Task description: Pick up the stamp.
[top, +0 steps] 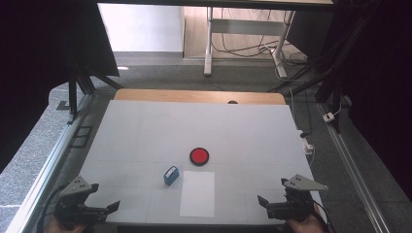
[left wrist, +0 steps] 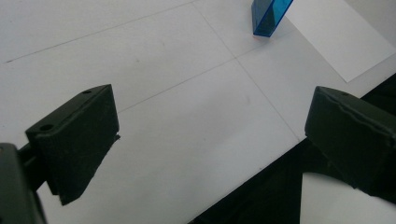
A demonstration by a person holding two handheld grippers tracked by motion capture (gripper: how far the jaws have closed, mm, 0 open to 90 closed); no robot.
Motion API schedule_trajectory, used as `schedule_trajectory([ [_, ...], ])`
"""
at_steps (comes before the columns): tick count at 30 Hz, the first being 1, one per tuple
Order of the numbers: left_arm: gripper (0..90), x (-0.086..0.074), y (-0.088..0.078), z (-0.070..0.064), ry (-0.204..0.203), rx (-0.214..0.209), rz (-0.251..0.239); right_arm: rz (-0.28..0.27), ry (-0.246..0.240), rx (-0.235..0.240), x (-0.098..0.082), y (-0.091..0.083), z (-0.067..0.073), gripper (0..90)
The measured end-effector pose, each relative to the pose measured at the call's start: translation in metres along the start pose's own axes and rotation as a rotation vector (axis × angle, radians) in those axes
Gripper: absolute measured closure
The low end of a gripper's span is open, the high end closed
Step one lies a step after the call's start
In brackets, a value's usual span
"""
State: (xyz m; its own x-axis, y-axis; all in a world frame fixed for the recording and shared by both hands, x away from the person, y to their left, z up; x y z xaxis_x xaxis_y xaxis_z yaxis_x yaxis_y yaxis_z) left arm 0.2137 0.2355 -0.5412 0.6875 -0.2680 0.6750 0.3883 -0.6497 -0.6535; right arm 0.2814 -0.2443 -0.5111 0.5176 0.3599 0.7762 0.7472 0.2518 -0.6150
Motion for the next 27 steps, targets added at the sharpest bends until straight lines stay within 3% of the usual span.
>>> schedule_trajectory([
  [6, 2.4, 0.0003, -0.0014, 0.0009, -0.013, -0.009, -0.016, 0.007, 0.021, 0.032, -0.0001, 0.0007, 0.0002, 0.0],
  [27, 0.0, -0.0002, 0.0002, -0.0006, -0.001, 0.014, 0.002, 0.026, -0.032, 0.071, -0.002, 0.0014, 0.0075, 0.1],
])
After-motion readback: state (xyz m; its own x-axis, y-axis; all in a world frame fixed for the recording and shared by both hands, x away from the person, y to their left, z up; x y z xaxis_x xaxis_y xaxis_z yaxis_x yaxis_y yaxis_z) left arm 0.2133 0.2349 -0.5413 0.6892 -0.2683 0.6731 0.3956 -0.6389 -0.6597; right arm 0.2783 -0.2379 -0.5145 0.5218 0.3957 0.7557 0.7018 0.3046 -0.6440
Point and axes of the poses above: each handheld gripper's, and its own axes: y roughly forward along the jaws, x roughly out of its top, z roughly to its left, the point moved 9 cm from there along y, roughly forward along the jaws, and after that the axes turned 15 degrees about -x, right-handed, at the moved point
